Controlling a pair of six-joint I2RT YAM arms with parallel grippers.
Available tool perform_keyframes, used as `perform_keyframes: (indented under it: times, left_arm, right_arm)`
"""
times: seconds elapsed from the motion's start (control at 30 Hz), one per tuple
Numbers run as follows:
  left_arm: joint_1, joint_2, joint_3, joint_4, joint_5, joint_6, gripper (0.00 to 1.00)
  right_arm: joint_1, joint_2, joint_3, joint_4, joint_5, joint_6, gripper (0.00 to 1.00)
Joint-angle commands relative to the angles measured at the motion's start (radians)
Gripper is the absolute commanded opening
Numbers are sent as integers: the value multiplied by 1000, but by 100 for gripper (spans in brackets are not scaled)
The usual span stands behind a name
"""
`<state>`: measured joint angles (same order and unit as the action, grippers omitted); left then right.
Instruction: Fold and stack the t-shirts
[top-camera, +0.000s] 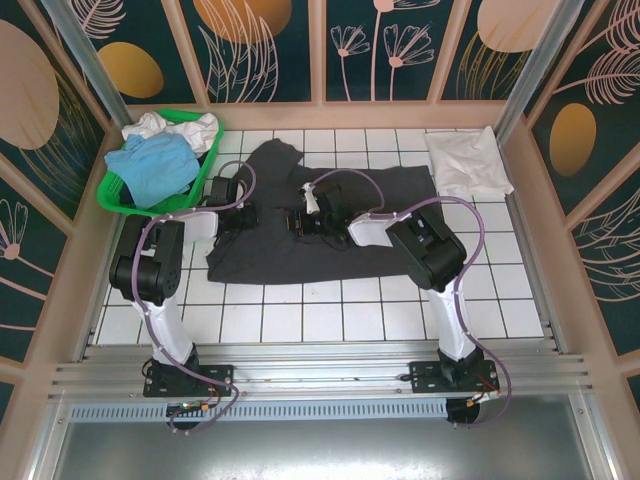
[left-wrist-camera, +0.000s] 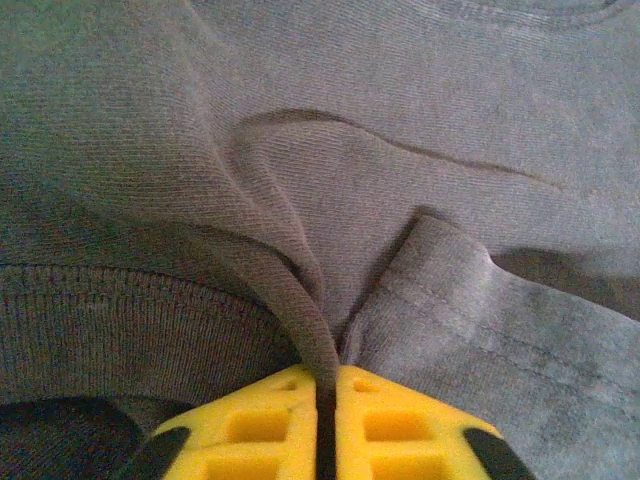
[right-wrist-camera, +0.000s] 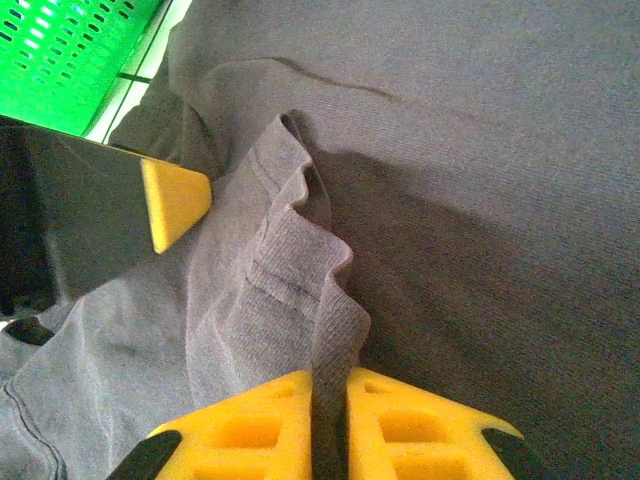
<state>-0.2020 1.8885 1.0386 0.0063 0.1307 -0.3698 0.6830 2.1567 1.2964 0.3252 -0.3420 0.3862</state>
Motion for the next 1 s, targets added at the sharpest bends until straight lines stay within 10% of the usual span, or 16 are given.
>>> perform_keyframes:
  times: [0.0,0.3,0.47,0.97]
  left_arm:
    - [1,-70,-17,-75,-43,-3,3]
    - [2,-208,-166,-56,-207,-134,0]
    - [1,-139,-150,-71,-243,-159,21]
    - [-5,-334,-237,-179,-325,-159,62]
  right_arm:
    - [-11,-67,-17,47,-14,16,13]
    - [-14,-98,-83,102,13,31,17]
    - [-25,-114,-102,67,52,34,45]
    - [-25,-317,-447,-86,280,55,46]
